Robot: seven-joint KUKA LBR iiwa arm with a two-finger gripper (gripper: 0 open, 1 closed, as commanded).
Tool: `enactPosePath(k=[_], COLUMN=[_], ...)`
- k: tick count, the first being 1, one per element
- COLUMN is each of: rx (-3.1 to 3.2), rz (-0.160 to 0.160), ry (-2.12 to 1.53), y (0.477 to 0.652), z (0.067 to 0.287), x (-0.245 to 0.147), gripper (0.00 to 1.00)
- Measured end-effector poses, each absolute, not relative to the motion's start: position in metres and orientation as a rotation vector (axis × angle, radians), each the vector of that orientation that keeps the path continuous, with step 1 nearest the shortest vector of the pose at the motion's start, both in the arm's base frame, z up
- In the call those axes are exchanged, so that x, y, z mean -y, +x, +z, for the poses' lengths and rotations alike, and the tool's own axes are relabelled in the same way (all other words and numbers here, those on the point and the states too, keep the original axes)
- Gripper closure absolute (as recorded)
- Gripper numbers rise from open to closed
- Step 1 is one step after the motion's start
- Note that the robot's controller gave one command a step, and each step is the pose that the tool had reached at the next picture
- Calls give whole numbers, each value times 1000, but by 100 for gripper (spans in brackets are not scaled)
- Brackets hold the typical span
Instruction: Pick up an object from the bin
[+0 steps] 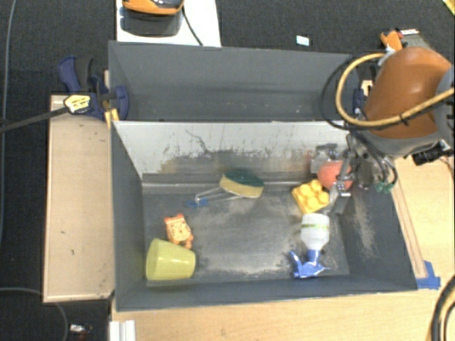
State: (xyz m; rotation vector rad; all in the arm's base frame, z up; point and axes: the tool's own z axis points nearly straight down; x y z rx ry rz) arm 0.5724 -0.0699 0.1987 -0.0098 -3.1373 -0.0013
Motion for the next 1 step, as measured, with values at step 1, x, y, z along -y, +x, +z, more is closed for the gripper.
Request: enactPosePath(k=[1], rx=[3146], rz=[1], ry=[-6], y=[574], z=[203], x=[70], gripper=[0])
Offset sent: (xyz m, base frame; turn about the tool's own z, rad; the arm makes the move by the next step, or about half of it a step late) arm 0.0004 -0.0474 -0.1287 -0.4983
